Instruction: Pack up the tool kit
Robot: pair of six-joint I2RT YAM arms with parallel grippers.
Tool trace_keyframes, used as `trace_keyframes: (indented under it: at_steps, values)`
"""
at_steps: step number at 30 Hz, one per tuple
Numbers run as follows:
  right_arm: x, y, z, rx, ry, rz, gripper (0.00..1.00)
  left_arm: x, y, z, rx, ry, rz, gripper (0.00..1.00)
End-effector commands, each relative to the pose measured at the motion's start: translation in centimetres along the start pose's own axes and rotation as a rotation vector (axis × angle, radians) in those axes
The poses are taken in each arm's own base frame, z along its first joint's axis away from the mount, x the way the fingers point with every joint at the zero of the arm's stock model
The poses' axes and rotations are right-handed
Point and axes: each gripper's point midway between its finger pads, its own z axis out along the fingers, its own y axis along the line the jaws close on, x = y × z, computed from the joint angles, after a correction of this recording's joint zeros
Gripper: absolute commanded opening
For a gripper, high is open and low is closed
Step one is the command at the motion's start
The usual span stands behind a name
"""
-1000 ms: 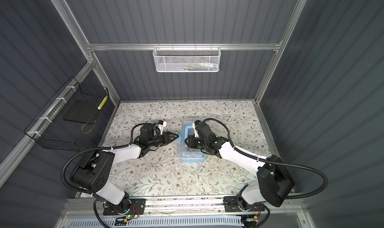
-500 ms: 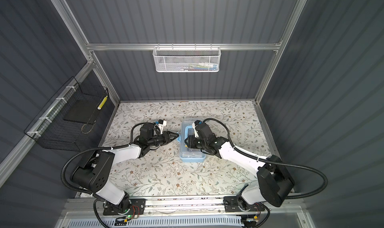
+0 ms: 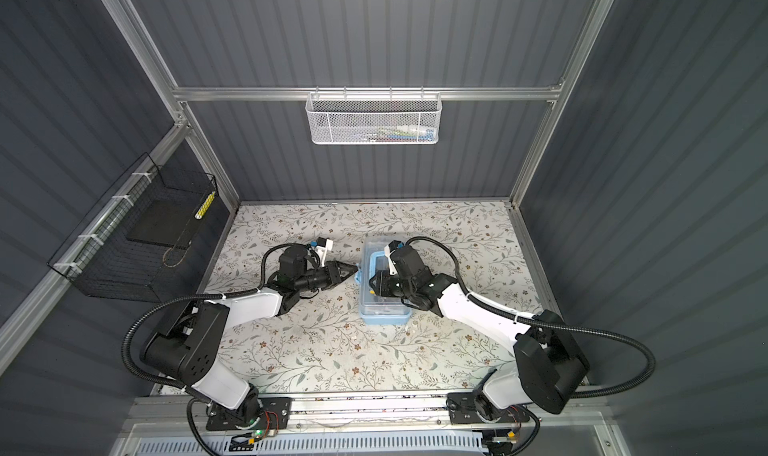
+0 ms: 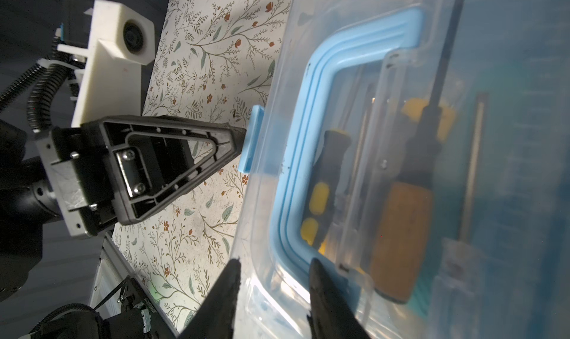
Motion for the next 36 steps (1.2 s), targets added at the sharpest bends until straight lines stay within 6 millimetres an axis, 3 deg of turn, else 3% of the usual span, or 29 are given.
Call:
trace_keyframes:
  at_steps: [1,36]
  values:
    - [2.4,-2.0,0.5,0.071,0.071,0.015,0.39,-0.1,-1.0,0.1,0.034,0.006,0.013,0.30]
    - [2.5,-2.3,0.9,0.080,0.081,0.017,0.40,0.9,0.8,1.6,0.005,0.044,0.000,0.25]
